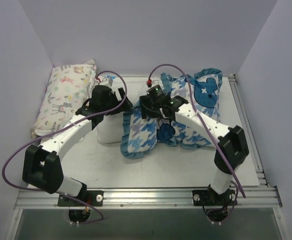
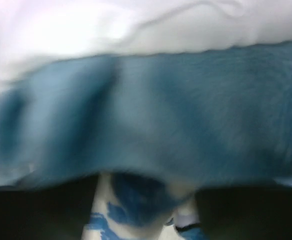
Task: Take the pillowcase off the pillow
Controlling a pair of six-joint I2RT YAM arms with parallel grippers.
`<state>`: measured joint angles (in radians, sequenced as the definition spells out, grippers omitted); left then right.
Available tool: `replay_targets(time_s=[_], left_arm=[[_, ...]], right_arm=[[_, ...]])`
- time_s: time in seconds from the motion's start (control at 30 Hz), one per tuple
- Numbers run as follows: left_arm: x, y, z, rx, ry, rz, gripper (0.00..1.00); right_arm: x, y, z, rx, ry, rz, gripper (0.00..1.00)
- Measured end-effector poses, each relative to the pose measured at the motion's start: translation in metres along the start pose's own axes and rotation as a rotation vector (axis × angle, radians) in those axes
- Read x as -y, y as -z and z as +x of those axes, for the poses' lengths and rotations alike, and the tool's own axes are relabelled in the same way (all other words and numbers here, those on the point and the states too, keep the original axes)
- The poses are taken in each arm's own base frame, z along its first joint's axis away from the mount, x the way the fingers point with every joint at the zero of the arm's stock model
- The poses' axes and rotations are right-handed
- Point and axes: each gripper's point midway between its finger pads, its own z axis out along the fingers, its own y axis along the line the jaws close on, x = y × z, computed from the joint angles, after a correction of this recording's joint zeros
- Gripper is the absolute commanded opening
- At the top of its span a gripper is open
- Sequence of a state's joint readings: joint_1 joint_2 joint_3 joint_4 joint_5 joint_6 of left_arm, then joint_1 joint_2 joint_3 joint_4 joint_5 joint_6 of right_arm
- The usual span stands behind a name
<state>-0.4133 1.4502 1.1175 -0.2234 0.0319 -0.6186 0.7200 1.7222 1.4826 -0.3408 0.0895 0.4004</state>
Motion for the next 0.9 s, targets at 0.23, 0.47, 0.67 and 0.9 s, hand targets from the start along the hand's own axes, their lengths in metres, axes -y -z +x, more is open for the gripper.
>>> replay_targets(time_s=[0.23,0.47,0.67,0.9], left_arm=[[-0.017,-0.013,0.006,-0.023,0.037,-0.03,0.76],[-0.045,-0.021,0.008,-0.033,0.086,-0.076,0.3],[-0.051,-0.017,0.009,-0.051,0.062,-0.101,0.91],[0.018,0.004,0.012,-0.024,-0.065,-0.086,0.97]], right_arm=[[0.061,-0.006,0.001,0.001,-0.194,0.06,0.0],[0.17,0.059,-0.006,0.149,-0.509,0.129,0.0],[0.201,0.051,0.008,0.108,-0.602,0.164,0.0],[0.206,0.003,0.024,0.004,-0.611,0.173,0.0]])
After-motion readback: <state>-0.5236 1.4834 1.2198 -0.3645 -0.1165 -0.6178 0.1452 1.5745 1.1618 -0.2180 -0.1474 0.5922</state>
